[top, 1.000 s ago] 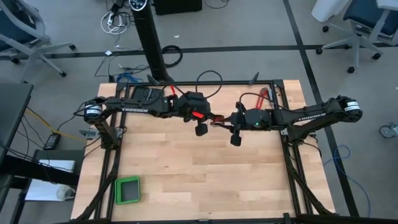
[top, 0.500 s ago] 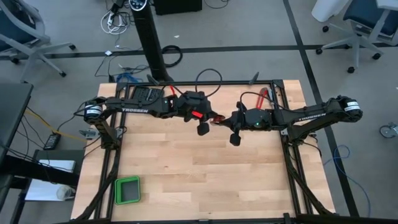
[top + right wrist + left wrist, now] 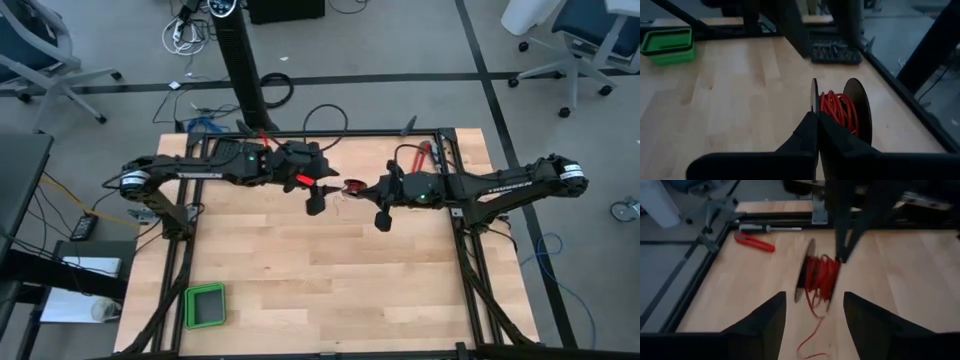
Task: Coil cords
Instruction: Coil the red wire onto the black spool
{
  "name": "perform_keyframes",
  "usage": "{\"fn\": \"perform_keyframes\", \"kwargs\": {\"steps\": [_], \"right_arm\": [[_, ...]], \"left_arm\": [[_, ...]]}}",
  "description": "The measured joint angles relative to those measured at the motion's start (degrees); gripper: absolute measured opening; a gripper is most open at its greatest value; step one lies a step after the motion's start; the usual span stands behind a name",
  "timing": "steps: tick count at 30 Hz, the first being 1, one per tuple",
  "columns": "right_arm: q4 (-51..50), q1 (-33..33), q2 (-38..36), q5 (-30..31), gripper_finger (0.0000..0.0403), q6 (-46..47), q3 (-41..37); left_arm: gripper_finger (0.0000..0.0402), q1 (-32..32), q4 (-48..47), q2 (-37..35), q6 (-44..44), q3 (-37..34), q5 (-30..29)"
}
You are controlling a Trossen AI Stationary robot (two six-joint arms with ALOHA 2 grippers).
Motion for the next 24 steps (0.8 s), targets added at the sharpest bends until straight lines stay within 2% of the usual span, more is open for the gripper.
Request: {"fn": "perform_keyframes", "kwargs": {"steps": [3, 8, 10, 15, 20, 24], "right_arm": [[4.0, 0.0, -2.7, -0.6, 0.0001, -2.7, -2.2], [17.0, 0.3, -5.6, -2.9, 0.0001, -6.5, -8.4], [21.9, 0.3, -5.8, -3.2, 0.0, -7.3, -11.1], [32.8, 0.0, -5.7, -6.0, 0.0, -7.5, -16.1], [42.1, -0.1, -5.6, -7.4, 0.0, -7.3, -19.9], [44.4, 0.0, -5.6, -7.7, 0.0, -7.0, -21.3]], "left_arm": [[0.0202, -0.5, -1.3, -2.0, 1.7, 0.0, 2.4], [0.0202, -3.0, -1.4, -2.6, 5.6, 0.0, 7.7], [0.0202, -4.2, -1.2, -2.6, 7.1, 0.0, 7.3], [0.0202, -6.1, -0.6, -2.5, 8.8, -0.1, 1.8], [0.0202, -6.3, 2.4, -1.8, 8.3, -0.1, 1.4], [0.0202, -6.3, 4.9, -0.1, 7.0, -0.1, 1.3]]}}
